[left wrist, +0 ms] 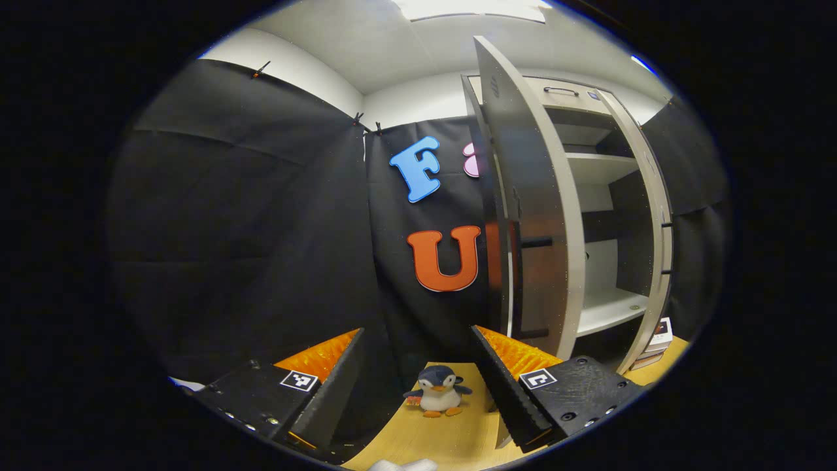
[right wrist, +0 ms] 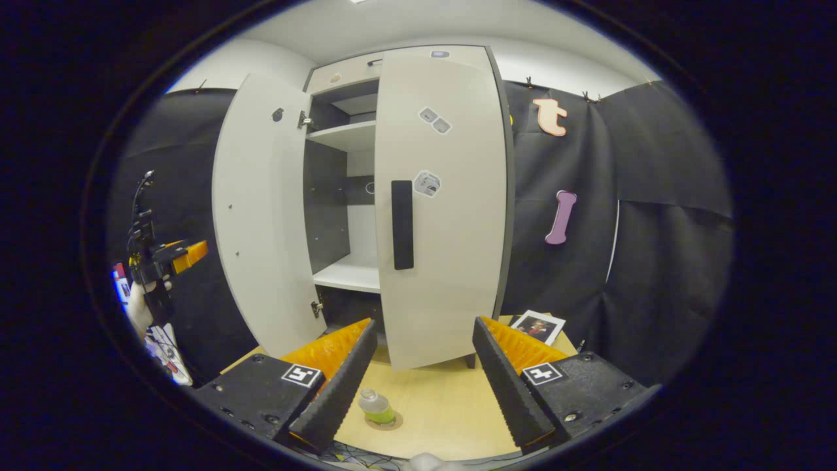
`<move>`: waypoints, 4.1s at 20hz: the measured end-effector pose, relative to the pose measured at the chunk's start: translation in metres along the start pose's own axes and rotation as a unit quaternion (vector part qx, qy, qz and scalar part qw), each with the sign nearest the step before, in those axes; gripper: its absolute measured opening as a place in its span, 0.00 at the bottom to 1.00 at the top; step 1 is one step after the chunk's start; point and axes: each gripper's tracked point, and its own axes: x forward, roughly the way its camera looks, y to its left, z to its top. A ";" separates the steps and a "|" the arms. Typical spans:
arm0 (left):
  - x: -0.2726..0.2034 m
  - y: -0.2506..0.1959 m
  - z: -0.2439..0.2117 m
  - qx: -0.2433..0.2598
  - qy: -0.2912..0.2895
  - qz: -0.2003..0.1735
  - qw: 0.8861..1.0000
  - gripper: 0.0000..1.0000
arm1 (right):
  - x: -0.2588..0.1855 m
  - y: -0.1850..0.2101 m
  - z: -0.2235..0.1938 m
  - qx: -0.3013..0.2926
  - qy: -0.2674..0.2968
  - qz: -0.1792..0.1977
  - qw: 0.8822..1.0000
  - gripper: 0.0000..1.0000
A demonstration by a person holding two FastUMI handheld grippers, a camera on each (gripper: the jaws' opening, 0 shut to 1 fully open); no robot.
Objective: Grasp the bottle in the cabinet with the left hand and place it on the coaster, then close the right door with the right hand and the left door with the left hand.
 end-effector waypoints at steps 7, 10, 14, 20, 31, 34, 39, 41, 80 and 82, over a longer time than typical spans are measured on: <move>0.030 -0.014 0.021 0.005 -0.017 -0.011 1.000 0.96 | -0.014 -0.004 -0.007 0.004 0.008 -0.012 1.000 0.97; 0.033 -0.026 0.021 0.006 -0.016 -0.023 1.000 0.96 | -0.014 -0.003 -0.011 0.005 0.010 -0.010 1.000 0.97; 0.029 -0.031 0.025 0.014 -0.022 -0.033 0.999 0.92 | -0.013 -0.001 -0.014 0.018 0.014 -0.002 1.000 0.94; 0.021 -0.050 0.025 0.004 -0.005 -0.044 0.999 0.88 | -0.007 0.003 -0.015 0.024 0.015 0.010 1.000 0.97; 0.011 -0.122 0.028 -0.014 -0.007 -0.106 0.994 0.88 | -0.008 -0.014 -0.016 0.032 0.014 -0.002 0.999 0.97; 0.012 -0.140 0.029 -0.019 -0.001 -0.124 0.992 0.88 | -0.006 -0.012 -0.017 0.037 0.016 0.001 0.999 0.97; 0.014 -0.170 0.026 -0.026 0.005 -0.139 0.990 0.88 | -0.005 -0.009 -0.014 0.029 0.012 0.005 0.999 0.97; 0.008 -0.177 0.021 -0.027 0.014 -0.144 0.989 0.97 | -0.005 -0.011 -0.011 0.029 0.009 0.002 1.000 0.97; -0.121 -0.166 -0.009 -0.026 0.039 -0.127 0.991 0.96 | -0.009 0.002 0.010 0.011 -0.058 -0.052 0.997 0.97; -0.121 -0.166 -0.010 -0.027 0.039 -0.126 0.991 0.96 | -0.009 0.002 0.010 0.007 -0.058 -0.052 0.997 0.97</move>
